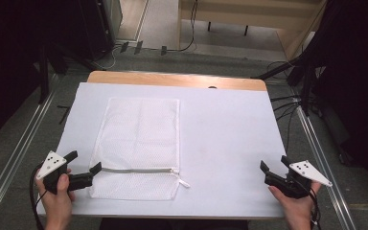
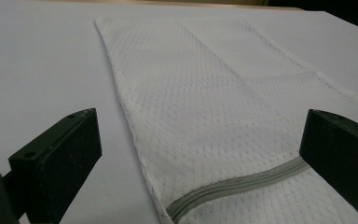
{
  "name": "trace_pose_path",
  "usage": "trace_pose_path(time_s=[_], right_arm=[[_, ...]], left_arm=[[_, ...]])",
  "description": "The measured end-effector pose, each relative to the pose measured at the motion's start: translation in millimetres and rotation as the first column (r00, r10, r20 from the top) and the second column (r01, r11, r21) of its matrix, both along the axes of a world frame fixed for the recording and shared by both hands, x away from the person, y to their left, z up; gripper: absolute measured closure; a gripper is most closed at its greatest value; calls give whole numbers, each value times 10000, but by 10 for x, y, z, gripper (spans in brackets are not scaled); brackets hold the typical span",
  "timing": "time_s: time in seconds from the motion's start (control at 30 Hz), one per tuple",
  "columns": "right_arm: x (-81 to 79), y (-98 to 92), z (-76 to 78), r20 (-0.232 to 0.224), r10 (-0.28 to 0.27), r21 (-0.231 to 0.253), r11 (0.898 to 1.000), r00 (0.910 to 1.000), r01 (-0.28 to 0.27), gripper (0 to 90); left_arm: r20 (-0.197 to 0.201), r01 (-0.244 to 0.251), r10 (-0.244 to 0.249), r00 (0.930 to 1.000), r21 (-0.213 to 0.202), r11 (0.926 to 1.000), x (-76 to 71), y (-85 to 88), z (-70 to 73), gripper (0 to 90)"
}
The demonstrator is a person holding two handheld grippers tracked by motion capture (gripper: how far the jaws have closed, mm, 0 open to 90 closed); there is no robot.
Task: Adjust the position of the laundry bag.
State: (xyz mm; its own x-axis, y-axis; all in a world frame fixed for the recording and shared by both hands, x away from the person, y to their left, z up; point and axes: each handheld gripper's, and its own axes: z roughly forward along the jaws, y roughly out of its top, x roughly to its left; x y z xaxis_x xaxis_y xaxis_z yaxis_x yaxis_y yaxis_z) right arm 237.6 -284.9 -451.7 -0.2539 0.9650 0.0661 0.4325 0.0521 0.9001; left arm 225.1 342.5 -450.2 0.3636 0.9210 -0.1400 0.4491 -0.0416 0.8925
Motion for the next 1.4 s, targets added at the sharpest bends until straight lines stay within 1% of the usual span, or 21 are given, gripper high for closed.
trace_pose_path(time_s=[0.07, 0.1, 0.2, 0.23, 0.33, 0.43, 0.57, 0.63, 0.7, 0.77, 0.8, 0.87, 0.9, 0.93, 0.97, 1.0, 1.07, 1.13, 1.17, 1.23, 1.4], right_arm=[[-1, 35, 18, 17, 25, -12, 10000, 10000, -25, 259], [11, 166, 73, 65, 214, -87, 9997, 9998, -213, 329], [25, 288, 109, 224, 464, -72, 9989, 9987, -462, 362], [71, 465, 158, 281, 1058, -84, 9944, 9940, -1056, 384], [177, 680, 217, 179, 1841, 26, 9829, 9828, -1841, 431], [322, 878, 248, -230, 2303, 399, 9725, 9728, -2293, 545], [484, 1101, 223, -628, 2814, 861, 9574, 9575, -2757, 589], [617, 1354, 174, -795, 3040, 723, 9516, 9493, -2987, 616], [645, 1422, 164, -908, 3100, 694, 9500, 9464, -3045, 633], [739, 1636, 127, -1145, 3434, 793, 9385, 9322, -3360, 642], [800, 1769, 111, -1466, 3380, 593, 9411, 9297, -3328, 642], [824, 1819, 102, -1546, 3314, 538, 9435, 9307, -3270, 648], [908, 1934, 76, -1856, 3367, 806, 9415, 9231, -3272, 689], [908, 1934, 76, -1856, 3367, 806, 9415, 9231, -3272, 689], [981, 2008, 58, -2420, 3493, 1388, 9358, 9052, -3241, 707], [1017, 2041, 46, -2676, 3571, 1578, 9325, 8949, -3249, 706], [1070, 2107, 27, -3011, 3597, 1704, 9315, 8832, -3213, 706], [1090, 2145, 16, -3116, 3460, 1583, 9372, 8850, -3107, 706], [1131, 2222, -4, -3313, 3118, 1274, 9500, 8905, -2852, 699], [1146, 2244, -12, -3369, 3048, 1259, 9522, 8908, -2782, 699], [1220, 2356, -51, -3695, 2951, 1460, 9549, 8811, -2586, 699]], left_arm=[[3, -43, 43, 10000, 2, 10000, -4, 5, 2, 0], [-38, -99, 99, 9999, -10, 10000, -8, 13, 3, 0], [-54, -137, 137, 9999, -31, 9999, -13, 10, 0, 0], [-33, -127, 127, 9999, 10, 9999, -17, 6, 3, 0], [-27, -131, 131, 9999, 12, 9999, -20, 2, 5, 0], [-57, -130, 130, 9999, 53, 9999, -14, 8, 3, 0], [-100, -176, 175, 9998, -22, 9998, -5, 22, -4, 0], [-114, -208, 207, 9997, -28, 9998, -4, 29, -4, 0], [-116, -210, 210, 9997, -50, 9998, -3, 33, -5, 0], [-145, -202, 201, 9997, -80, 9998, -2, 37, -5, 0], [-143, -177, 176, 9997, -78, 9998, 0, 37, -6, 0], [-144, -156, 154, 9998, -98, 9998, 2, 36, -7, 0], [-157, -164, 163, 9997, -89, 9998, 5, 28, -9, 0], [-157, -164, 163, 9997, -89, 9998, 5, 28, -9, 0], [-161, -104, 103, 9998, -70, 9999, 5, 24, -7, 0], [-163, -98, 97, 9998, -50, 9999, 5, 22, -6, 0], [-164, -83, 82, 9998, -45, 10000, 4, 17, -5, 0], [-158, -71, 71, 9998, -47, 10000, 4, 16, -5, 0], [-155, -65, 64, 9999, -46, 10000, 5, 15, -4, 0], [-156, -58, 57, 9999, -54, 10000, 6, 15, -4, 0], [-142, -34, 32, 9999, -88, 10000, 7, 9, -6, 0]])
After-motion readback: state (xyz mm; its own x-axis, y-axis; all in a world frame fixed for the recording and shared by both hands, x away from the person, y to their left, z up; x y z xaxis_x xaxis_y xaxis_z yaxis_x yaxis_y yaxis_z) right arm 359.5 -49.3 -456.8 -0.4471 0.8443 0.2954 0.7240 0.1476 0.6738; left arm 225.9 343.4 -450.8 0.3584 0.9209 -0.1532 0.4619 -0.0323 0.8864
